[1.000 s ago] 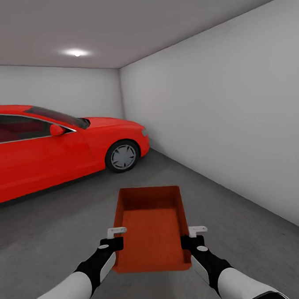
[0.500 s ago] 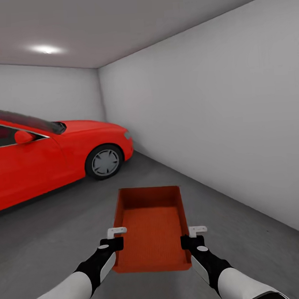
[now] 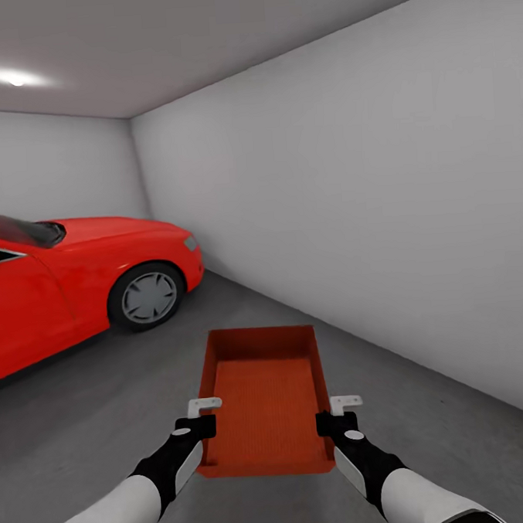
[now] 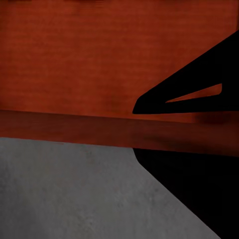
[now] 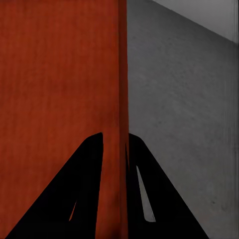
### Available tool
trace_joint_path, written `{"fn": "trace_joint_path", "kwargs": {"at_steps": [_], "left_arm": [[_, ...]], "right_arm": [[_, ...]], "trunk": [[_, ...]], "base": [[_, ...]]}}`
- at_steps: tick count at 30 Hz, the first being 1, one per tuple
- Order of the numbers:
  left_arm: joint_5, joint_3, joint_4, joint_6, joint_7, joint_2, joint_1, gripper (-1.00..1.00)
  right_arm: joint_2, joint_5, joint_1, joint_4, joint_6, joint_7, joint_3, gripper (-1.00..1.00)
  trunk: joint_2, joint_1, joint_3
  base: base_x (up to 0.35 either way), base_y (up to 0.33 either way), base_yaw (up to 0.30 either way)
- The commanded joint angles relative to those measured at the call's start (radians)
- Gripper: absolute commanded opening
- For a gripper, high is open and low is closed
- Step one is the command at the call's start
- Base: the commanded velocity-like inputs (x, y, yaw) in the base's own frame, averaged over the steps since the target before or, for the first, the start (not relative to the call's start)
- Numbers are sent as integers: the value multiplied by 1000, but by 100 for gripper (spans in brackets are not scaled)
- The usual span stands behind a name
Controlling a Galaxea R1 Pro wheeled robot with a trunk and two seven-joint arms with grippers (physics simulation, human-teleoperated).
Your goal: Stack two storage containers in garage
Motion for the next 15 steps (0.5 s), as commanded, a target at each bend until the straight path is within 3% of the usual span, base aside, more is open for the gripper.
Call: {"fn": "trace_joint_path", "kwargs": {"at_steps": [1, 15], "left_arm": [[-4, 20, -2, 6, 10, -4, 0, -100], [-3, 20, -2, 6, 10, -5, 0, -100]], "right_arm": [[1, -6, 0, 1, -8, -5, -14, -100], [0, -6, 0, 0, -8, -6, -14, -100]], "trunk": [[-1, 1, 0], [-1, 1, 0]], "base": [[322, 0, -243], [322, 0, -243]]}}
